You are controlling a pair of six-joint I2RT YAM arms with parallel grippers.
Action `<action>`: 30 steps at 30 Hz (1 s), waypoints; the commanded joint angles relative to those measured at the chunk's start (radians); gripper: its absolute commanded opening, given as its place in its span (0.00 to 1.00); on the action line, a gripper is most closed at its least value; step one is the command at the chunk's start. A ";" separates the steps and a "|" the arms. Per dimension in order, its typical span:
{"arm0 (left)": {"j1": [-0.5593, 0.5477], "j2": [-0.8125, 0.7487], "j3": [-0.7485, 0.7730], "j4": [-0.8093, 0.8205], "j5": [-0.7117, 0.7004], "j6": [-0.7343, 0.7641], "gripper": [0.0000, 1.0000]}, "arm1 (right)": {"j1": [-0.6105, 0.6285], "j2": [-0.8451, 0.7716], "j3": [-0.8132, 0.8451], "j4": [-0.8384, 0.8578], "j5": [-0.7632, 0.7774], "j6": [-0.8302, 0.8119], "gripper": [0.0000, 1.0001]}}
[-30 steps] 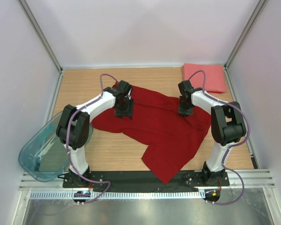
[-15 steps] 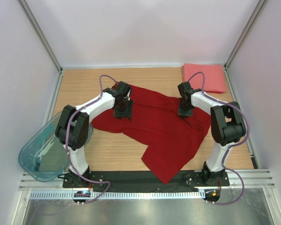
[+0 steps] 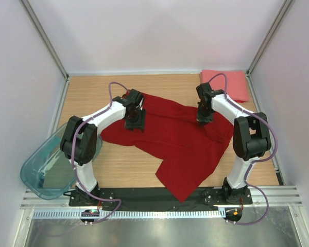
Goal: Fold and stack the t-shirts
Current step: Fold the tshirt
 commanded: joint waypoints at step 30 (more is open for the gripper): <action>0.010 -0.042 0.015 0.004 -0.017 -0.001 0.54 | -0.014 -0.020 0.057 -0.154 -0.429 -0.003 0.26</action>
